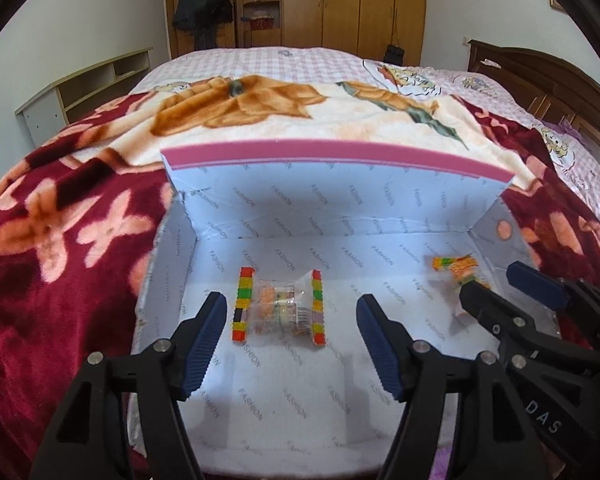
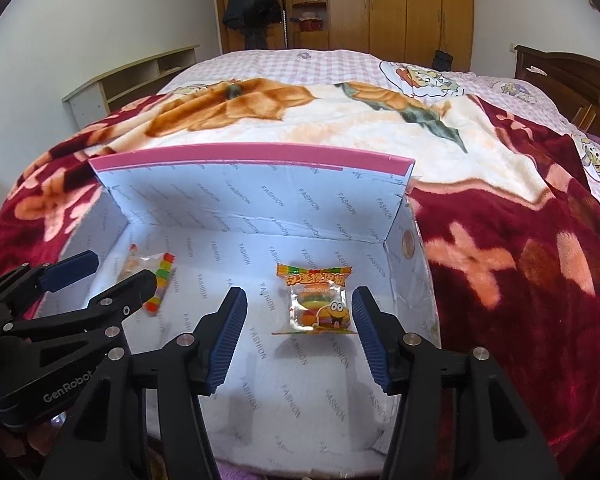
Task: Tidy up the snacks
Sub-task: 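Lower both packets onto the box floor and open both tools, then grasp the pink-white spout pouch with the left tool while the right tool grasps the yellow bread packet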
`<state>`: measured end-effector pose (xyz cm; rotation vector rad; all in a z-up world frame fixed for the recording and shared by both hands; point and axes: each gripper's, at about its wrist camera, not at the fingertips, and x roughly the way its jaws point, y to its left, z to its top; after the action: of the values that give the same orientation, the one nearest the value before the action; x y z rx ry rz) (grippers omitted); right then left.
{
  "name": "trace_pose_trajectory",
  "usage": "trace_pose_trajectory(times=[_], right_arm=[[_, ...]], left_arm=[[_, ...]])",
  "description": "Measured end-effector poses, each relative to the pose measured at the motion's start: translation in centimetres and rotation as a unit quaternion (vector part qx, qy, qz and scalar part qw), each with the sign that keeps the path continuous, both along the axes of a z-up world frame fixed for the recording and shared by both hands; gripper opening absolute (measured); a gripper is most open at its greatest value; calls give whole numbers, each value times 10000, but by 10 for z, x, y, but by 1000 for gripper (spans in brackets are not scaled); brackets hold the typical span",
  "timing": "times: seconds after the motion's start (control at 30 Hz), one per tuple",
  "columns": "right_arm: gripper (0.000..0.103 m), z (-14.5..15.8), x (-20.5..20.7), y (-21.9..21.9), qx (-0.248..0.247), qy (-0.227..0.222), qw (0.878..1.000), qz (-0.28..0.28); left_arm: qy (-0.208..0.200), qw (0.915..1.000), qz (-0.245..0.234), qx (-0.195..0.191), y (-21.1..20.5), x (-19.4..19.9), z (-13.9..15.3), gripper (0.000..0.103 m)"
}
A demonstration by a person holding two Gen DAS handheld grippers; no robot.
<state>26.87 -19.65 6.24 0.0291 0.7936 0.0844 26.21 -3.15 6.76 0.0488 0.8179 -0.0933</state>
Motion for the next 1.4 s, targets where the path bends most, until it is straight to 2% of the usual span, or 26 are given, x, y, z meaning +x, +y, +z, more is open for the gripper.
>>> trace_pose_trajectory(times=[0.1, 0.37, 0.77, 1.13, 1.4], right_arm=[[61, 7, -10, 0, 38, -82, 10000, 11], [61, 24, -42, 4, 100, -260, 9996, 92], [61, 36, -97, 8, 285, -283, 9988, 268], [61, 28, -147, 6, 621, -283, 9969, 402], [61, 10, -166, 21, 567, -137, 9961, 665]], left_arm=[[-86, 10000, 15, -29, 3, -11, 9, 72], [-344, 9994, 33, -83, 13, -47, 28, 72], [-397, 9991, -122, -49, 23, -103, 35, 73], [-248, 9991, 196, -284, 56, -142, 18, 73], [-145, 9984, 456, -288, 75, -161, -1, 73]])
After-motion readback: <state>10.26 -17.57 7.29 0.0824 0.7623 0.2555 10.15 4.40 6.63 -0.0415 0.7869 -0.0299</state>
